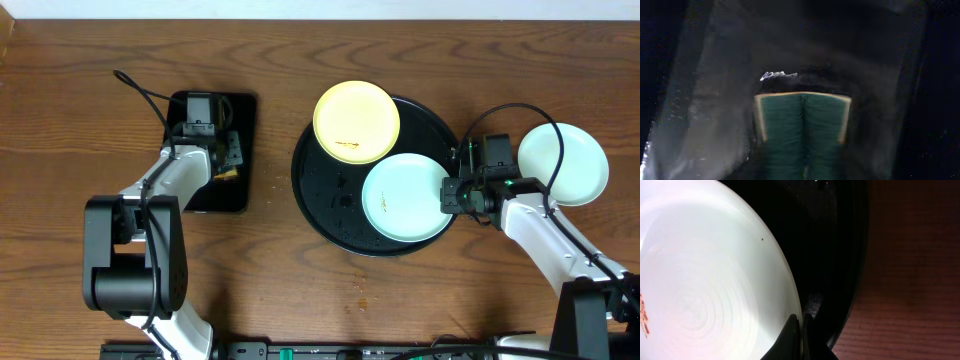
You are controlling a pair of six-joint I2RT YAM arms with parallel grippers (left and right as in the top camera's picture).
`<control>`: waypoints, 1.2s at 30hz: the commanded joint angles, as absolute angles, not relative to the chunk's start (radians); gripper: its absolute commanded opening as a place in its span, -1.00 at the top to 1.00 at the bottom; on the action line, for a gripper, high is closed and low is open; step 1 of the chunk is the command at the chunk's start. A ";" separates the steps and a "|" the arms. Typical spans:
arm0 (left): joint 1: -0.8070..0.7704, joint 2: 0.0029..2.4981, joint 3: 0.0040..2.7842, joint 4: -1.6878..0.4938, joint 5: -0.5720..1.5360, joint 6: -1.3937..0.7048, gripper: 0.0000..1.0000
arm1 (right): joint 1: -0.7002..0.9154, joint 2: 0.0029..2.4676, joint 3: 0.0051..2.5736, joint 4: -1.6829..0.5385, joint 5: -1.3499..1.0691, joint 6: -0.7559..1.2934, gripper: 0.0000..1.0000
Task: Clean dirty plates on tray and stack at the side
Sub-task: 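Lower the left gripper into the black tray and grasp the sponge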
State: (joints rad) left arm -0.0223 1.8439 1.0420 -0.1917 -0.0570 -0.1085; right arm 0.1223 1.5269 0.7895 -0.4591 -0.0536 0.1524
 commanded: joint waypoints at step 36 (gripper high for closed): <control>0.024 1.554 1.085 -0.188 -0.192 -0.037 0.85 | 0.132 1.528 0.783 -0.461 -0.057 0.160 0.97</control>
